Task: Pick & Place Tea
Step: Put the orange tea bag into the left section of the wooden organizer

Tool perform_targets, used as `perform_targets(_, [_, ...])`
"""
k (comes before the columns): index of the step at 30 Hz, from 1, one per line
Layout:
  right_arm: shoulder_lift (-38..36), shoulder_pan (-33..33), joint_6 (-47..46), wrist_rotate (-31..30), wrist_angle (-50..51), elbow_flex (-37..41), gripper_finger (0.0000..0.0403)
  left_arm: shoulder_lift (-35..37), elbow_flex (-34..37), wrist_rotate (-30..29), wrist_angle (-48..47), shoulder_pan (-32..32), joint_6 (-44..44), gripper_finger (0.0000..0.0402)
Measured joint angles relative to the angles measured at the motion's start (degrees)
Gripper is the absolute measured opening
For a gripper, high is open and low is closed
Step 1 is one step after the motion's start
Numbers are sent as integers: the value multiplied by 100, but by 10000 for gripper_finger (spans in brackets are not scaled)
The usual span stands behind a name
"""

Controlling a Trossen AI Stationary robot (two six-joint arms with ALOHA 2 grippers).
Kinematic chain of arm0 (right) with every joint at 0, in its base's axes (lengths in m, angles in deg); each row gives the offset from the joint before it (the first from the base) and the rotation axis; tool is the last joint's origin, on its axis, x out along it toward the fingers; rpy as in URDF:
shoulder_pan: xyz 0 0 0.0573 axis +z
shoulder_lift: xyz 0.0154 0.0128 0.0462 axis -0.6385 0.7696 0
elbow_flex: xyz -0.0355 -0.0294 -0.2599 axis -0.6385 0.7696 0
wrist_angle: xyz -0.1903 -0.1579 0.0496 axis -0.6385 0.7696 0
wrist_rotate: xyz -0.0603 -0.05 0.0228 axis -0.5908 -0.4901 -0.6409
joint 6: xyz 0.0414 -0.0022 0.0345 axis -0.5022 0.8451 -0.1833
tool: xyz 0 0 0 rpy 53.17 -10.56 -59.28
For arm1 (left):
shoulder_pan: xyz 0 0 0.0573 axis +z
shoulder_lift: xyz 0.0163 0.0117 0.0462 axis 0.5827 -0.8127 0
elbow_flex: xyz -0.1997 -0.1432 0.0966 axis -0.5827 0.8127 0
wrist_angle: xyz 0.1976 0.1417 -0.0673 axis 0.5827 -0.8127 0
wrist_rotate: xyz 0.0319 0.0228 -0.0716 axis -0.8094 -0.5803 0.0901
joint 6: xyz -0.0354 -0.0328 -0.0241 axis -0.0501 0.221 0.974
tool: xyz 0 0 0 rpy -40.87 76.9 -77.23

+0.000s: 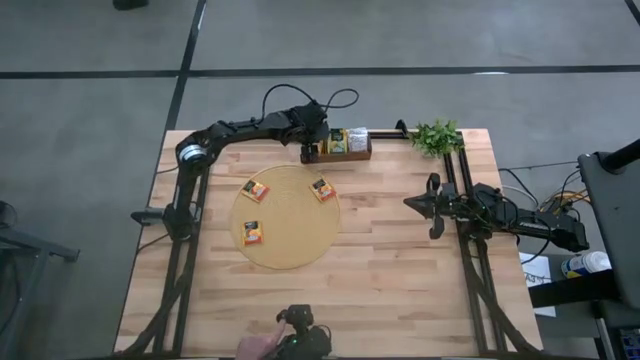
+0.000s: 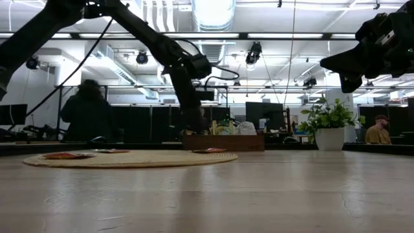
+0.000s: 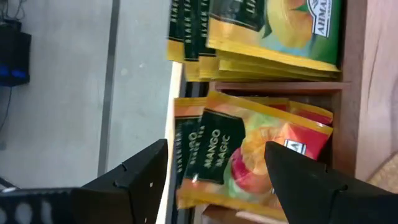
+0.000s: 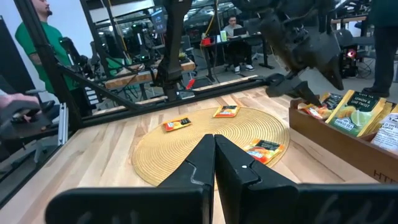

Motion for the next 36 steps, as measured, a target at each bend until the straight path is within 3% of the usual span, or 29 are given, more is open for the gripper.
perform_targets(8, [2, 0, 0, 0, 0, 0, 9, -400, -9, -24, 239, -4, 122, 261])
perform_targets(15, [0, 0, 0, 0, 2, 0, 9, -527, -1, -1132, 779, -13, 26, 258])
perform_targets(22, [0, 1, 0, -1, 1, 0, 9, -446, -96, -1232, 908, -11, 40, 240])
perform_targets(36, [0, 0, 0, 0, 2, 0, 9, -240, -164, -1204, 274, -53, 137, 232])
